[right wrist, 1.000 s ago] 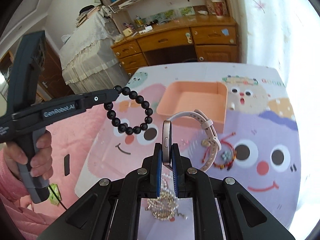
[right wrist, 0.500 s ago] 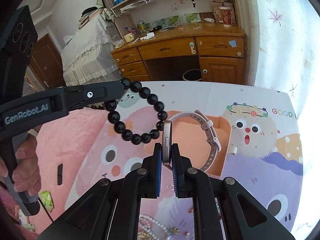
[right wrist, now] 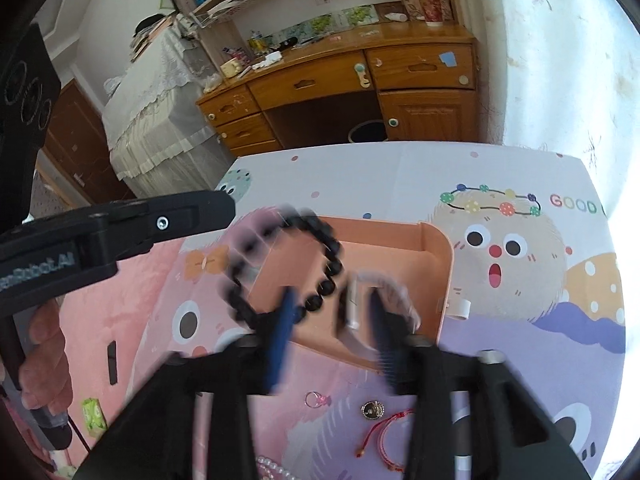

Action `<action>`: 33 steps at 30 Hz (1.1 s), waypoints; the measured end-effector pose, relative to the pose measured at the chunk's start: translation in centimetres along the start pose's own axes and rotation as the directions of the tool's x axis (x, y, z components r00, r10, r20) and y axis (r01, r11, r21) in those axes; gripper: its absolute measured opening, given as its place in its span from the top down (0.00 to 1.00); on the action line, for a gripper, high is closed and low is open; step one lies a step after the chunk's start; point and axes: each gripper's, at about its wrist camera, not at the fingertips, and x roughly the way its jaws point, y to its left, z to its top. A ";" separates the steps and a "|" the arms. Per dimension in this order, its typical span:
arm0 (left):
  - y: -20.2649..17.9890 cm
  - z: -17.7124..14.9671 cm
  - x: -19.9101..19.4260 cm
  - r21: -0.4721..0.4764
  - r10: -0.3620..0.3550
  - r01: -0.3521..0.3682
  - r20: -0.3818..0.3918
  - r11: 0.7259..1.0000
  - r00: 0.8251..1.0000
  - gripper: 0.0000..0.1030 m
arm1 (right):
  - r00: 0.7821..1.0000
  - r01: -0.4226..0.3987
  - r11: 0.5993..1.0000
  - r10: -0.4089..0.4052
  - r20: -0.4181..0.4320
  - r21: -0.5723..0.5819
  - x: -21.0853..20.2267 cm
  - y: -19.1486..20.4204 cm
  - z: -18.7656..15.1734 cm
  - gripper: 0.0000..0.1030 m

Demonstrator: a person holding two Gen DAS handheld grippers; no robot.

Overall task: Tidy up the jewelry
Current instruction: 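Carry the bead bracelet and watch into the pink tray and release both, then move both tools back toward the pearl and gold jewelry pile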

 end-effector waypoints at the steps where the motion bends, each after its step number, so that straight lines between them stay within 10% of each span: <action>1: 0.3 -0.1 0.0 -0.009 0.024 -0.024 0.001 1.000 1.000 0.57 | 1.000 -0.010 1.000 0.010 0.001 0.010 0.1 -0.5 0.0 0.41; 17: 4.9 -5.1 -6.2 -0.144 0.047 -0.044 0.014 0.989 0.999 0.39 | 0.996 0.090 0.991 -0.092 0.013 0.098 -5.3 1.0 -3.6 0.41; 33: 9.3 -21.7 -12.1 -0.211 0.034 -0.061 -0.126 0.976 0.991 0.39 | 0.989 0.146 0.949 -0.138 -0.047 0.281 -14.6 9.1 -23.4 0.41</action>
